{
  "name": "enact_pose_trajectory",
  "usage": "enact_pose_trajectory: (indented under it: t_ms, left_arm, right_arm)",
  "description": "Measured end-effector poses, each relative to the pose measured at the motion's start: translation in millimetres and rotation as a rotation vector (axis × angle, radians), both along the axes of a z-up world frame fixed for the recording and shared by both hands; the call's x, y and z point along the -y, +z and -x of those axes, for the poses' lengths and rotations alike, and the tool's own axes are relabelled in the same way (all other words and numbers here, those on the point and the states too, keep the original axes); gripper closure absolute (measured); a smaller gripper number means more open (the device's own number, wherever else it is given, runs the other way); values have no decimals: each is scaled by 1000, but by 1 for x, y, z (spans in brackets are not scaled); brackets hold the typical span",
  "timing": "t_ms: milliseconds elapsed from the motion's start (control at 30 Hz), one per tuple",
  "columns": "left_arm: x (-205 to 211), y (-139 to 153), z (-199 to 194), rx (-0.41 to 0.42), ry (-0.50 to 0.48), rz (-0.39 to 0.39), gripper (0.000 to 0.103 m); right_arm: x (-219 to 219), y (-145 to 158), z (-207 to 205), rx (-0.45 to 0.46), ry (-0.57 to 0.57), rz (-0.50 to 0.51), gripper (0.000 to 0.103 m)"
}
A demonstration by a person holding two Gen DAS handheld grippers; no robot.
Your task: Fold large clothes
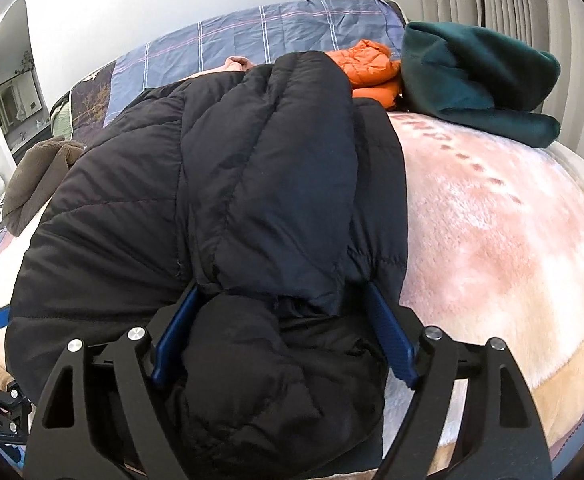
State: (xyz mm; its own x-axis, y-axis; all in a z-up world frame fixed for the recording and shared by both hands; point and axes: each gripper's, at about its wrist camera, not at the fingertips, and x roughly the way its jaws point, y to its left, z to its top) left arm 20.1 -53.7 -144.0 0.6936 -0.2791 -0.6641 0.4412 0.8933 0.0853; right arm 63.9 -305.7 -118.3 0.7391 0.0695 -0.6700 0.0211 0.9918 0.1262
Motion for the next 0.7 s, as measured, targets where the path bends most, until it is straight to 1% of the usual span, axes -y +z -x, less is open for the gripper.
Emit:
enact_pose_trajectory:
  t_ms: [67, 100, 200, 233, 367, 433, 533, 667, 700]
  left_arm:
    - [2, -1, -5, 5, 10, -31, 13]
    - [-2, -3, -6, -6, 17, -29, 13]
    - [-13, -3, -9, -44, 21, 19, 13]
    - [-13, -3, -7, -43, 19, 20, 13]
    - [-6, 1, 2, 2, 13, -32, 14]
    - [-5, 4, 4, 11, 2, -40, 14]
    - [-10, 13, 7, 12, -19, -21, 15]
    - [-20, 36, 18, 13, -38, 37, 21]
    - [-22, 45, 21, 34, -45, 55, 21]
  right_arm:
    - [1, -1, 2, 2, -1, 0, 23]
    - [1, -2, 3, 2, 0, -1, 23]
    - [2, -4, 5, 5, -1, -13, 22]
    - [3, -4, 5, 5, -2, -16, 22]
    - [2, -4, 5, 6, -5, -16, 21]
    - [3, -5, 5, 7, -4, -23, 20]
    - [4, -5, 5, 11, -5, -29, 20]
    - [5, -6, 6, 15, -3, -44, 20]
    - [5, -6, 6, 16, -1, -47, 20]
